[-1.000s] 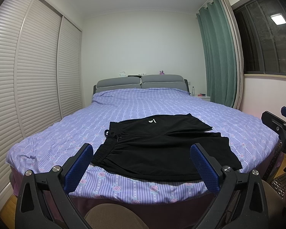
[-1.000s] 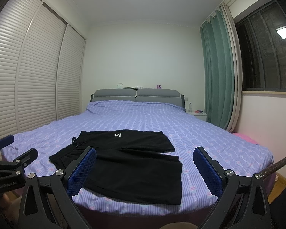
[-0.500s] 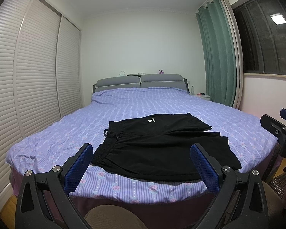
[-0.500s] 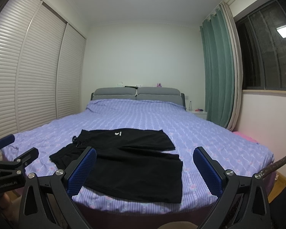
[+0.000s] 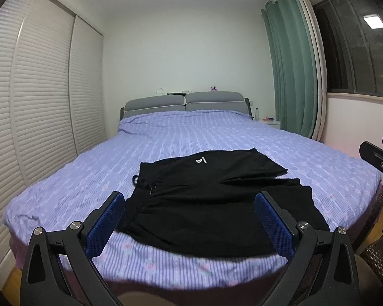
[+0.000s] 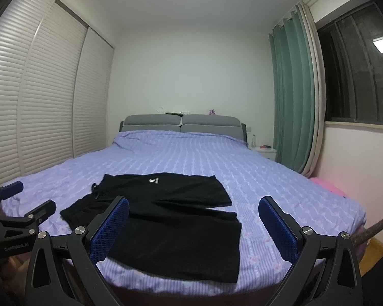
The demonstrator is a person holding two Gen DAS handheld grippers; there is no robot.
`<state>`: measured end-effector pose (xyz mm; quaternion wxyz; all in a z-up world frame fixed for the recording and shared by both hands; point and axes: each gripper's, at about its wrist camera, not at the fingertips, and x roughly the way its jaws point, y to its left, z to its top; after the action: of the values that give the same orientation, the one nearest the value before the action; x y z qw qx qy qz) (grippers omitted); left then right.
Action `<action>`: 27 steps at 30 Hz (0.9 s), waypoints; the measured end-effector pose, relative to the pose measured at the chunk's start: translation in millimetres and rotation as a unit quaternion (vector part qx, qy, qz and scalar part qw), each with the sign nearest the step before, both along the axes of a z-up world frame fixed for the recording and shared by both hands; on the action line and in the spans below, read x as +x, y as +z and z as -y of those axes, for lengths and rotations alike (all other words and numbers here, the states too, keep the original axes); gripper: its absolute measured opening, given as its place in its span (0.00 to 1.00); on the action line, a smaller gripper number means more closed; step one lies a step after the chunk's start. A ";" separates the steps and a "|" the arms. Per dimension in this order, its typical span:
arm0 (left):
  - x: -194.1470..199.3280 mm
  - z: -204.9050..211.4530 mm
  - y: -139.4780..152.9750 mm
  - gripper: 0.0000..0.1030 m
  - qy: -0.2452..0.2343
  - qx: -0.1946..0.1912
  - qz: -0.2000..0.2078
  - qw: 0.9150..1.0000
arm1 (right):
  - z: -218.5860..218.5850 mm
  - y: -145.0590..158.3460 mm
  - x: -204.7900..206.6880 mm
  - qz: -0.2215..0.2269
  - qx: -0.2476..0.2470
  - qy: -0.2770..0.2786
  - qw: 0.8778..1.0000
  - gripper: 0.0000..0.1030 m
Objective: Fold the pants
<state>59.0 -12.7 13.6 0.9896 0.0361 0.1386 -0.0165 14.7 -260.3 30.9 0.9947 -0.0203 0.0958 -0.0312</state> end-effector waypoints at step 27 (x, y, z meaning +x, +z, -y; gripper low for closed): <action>350.8 83.7 60.2 1.00 -0.114 0.083 -0.073 0.987 | 76.2 23.1 342.8 -0.168 -0.013 0.038 0.985 0.99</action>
<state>409.7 -96.4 73.7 0.9621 0.1322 0.2059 -0.1201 357.5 -336.5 54.0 0.9645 -0.0420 0.2607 0.0097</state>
